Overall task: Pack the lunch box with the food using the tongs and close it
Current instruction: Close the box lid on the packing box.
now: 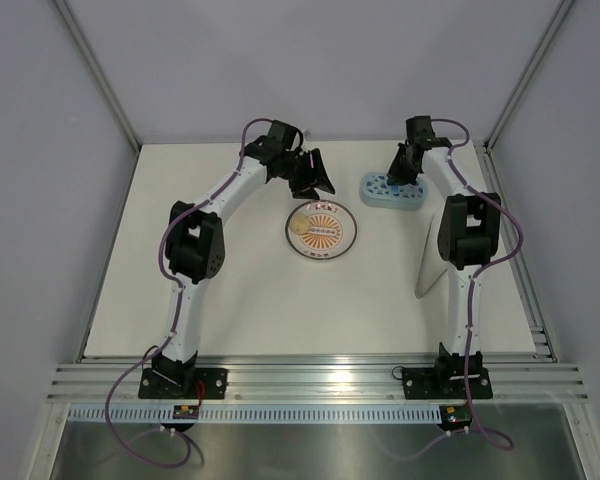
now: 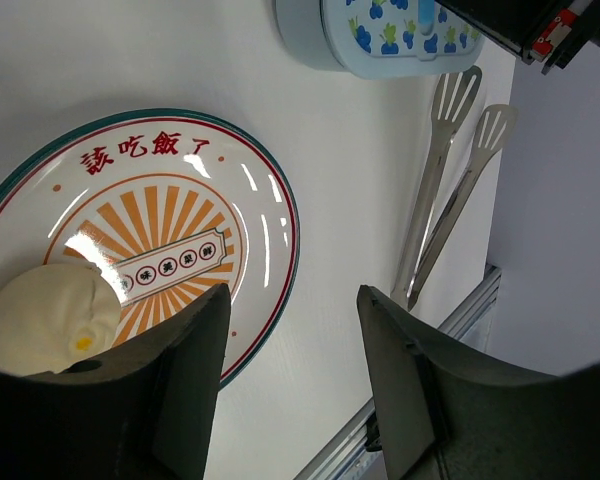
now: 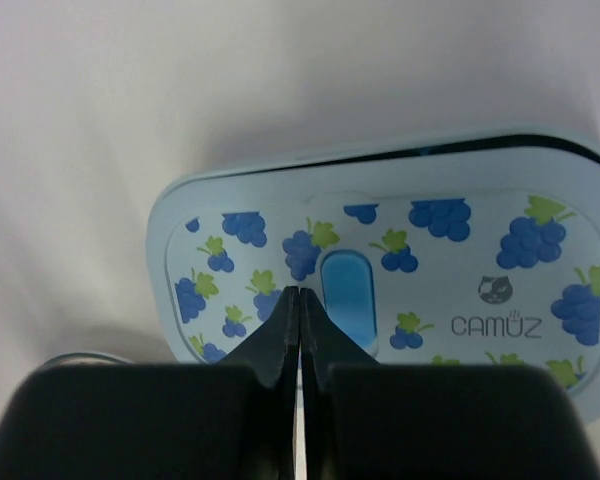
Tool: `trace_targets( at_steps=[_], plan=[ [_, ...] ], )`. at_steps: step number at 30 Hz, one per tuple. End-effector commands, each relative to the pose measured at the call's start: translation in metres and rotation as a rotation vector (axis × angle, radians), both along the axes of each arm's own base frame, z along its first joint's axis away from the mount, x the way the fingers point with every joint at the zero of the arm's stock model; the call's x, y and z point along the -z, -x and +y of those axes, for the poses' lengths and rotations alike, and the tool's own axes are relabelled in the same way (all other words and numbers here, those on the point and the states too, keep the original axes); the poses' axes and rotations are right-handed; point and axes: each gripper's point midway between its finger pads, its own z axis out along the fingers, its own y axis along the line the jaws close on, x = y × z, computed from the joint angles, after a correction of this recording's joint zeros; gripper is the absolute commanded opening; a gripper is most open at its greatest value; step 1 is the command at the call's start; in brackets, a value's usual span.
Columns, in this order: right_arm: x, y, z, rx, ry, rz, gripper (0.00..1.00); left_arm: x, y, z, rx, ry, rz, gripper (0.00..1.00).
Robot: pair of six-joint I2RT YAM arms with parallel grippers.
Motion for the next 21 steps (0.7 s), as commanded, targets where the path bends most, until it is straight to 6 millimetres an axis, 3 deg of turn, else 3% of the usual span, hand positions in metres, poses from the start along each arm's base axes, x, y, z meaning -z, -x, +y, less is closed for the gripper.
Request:
trace_targets(
  at_steps=[1, 3, 6, 9, 13, 21],
  plan=[
    [0.004, 0.010, -0.005, -0.018, 0.042, 0.058, 0.00, -0.034, -0.001, 0.008, 0.002, 0.005, -0.087, 0.58],
    [-0.010, 0.007, -0.006, -0.026, 0.055, 0.020, 0.00, -0.034, 0.000, 0.007, 0.004, 0.005, -0.085, 0.58],
    [-0.049, 0.002, -0.006, -0.030, 0.061, -0.062, 0.00, -0.038, 0.000, 0.008, 0.004, 0.011, -0.093, 0.58],
    [-0.070, 0.004, -0.004, -0.039, 0.056, -0.118, 0.00, -0.039, 0.000, 0.008, 0.003, 0.010, -0.094, 0.58],
    [-0.071, 0.013, 0.012, -0.095, 0.062, -0.114, 0.00, -0.042, 0.000, 0.009, 0.002, 0.007, -0.101, 0.58],
    [-0.038, 0.052, 0.027, -0.163, 0.068, -0.027, 0.00, -0.043, 0.003, 0.014, 0.007, -0.010, -0.105, 0.58]
  ],
)
